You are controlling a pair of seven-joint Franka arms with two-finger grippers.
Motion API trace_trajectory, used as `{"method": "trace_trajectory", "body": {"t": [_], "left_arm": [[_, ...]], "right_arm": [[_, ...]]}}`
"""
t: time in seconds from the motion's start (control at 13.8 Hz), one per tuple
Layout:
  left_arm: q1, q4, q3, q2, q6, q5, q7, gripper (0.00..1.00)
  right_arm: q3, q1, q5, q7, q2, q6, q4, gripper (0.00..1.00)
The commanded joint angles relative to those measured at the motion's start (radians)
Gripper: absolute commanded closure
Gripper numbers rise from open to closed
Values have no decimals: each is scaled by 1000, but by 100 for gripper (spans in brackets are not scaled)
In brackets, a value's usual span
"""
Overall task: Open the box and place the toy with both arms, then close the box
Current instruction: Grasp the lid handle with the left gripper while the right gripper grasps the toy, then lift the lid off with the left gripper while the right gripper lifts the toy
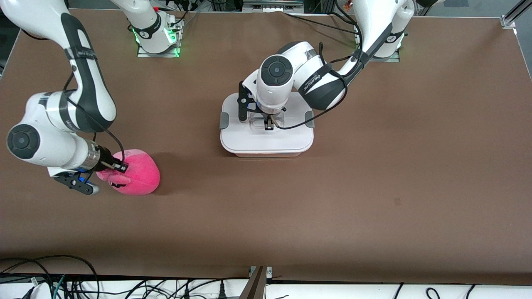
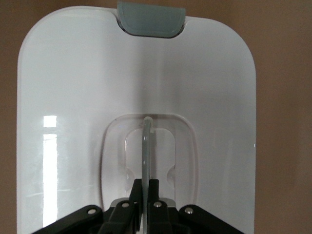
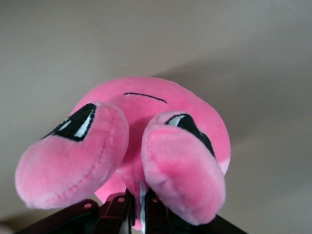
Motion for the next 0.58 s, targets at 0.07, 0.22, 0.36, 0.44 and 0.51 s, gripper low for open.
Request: {"method": "trace_trajectory", "body": {"t": [0.07, 0.22, 0.36, 0.44, 0.51], "left_arm": [[31, 17, -34, -91, -128, 4, 12, 100], [89, 18, -35, -137, -225, 0, 57, 100], [182, 40, -35, -157, -321, -17, 172, 100], [221, 53, -35, -157, -361, -22, 236, 100], [252, 73, -29, -157, -398, -19, 287, 100]], "right_arm": [[13, 20, 9, -135, -15, -106, 55, 100], [41, 20, 9, -205, -21, -179, 107, 100], [77, 20, 7, -267, -23, -252, 148, 100], [103, 20, 4, -287, -26, -272, 156, 100], [135, 22, 1, -305, -32, -296, 158, 100]]}}
